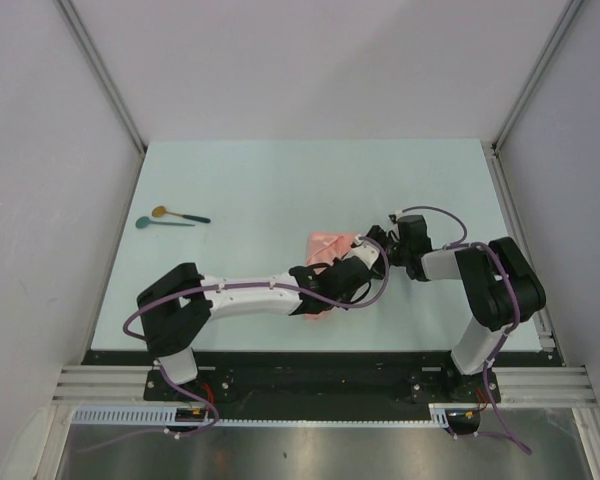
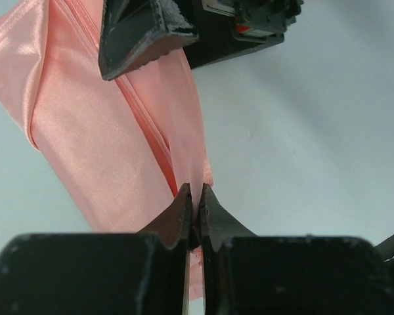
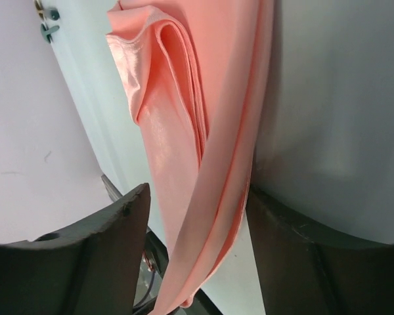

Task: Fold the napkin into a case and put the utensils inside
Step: Pick up the 2/3-rectangle-folded napkin at the center of the board.

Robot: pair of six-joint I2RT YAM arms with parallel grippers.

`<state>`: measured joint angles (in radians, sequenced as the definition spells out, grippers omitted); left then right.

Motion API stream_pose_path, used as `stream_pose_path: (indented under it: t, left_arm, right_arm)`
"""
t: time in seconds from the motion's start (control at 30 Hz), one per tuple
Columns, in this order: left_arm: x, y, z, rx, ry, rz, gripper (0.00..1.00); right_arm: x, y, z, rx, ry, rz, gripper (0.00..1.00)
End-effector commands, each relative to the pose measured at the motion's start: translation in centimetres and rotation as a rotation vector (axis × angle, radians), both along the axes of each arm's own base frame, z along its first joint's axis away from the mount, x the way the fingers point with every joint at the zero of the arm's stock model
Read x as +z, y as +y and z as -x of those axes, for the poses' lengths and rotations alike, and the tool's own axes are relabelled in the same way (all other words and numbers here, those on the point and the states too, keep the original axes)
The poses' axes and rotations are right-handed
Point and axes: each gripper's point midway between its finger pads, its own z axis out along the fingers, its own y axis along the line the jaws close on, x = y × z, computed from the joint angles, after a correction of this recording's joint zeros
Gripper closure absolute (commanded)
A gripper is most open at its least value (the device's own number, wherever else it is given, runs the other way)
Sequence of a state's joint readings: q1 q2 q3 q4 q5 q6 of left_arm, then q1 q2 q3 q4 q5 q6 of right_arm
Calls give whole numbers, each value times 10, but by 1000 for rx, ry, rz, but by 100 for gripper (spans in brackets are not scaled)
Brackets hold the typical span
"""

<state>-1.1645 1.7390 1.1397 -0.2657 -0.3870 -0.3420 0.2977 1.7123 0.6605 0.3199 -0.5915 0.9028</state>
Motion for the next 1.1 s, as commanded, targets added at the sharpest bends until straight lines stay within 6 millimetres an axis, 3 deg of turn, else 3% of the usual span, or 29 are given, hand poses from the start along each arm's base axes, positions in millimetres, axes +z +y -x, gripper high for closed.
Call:
stream_pose_path:
  t: [0.0,0.2,0.53,0.63,0.67,0.73,0.77,0.8,0.83,0.9,0.93,1.0,1.07]
  left_arm:
    - [22,-3,-1,15,-6,85,99]
    - [20,-1,1,10,-1,96,99]
    - [16,-4,7,-22,23,114,98]
    - [19,-7,13,-63,51,144,77]
    - [29,-9,13,-73,50,178,57]
    - [40,-9,14,-99,101,242,48]
    - [59,-8,11,-100,90,299,43]
    - [67,-9,13,-116,118,344,43]
    - [76,-3,1,-84,117,376,43]
    - [93,1,-11,-32,135,448,53]
    - [95,10,-28,22,142,468,60]
    - [84,12,-47,93,197,478,71]
    - [66,25,-74,187,259,469,85]
  right_arm:
    - [-11,1,-18,-5,-56,34,39]
    - [-16,-5,-34,-19,-96,39,46]
    - [-17,-3,-51,-10,-143,5,77]
    - [-16,1,-51,10,-146,-5,92]
    - [-16,3,-51,19,-149,-5,94]
    - [-16,3,-49,29,-152,12,95]
    - [-16,3,-49,32,-156,18,95]
    - [-17,3,-47,34,-152,24,96]
    - [-16,3,-47,38,-158,30,96]
    - [-16,2,-47,42,-161,44,97]
    - [-15,2,-47,43,-160,48,97]
    - [-15,3,-46,49,-162,53,98]
    - [-14,4,-46,54,-162,61,99]
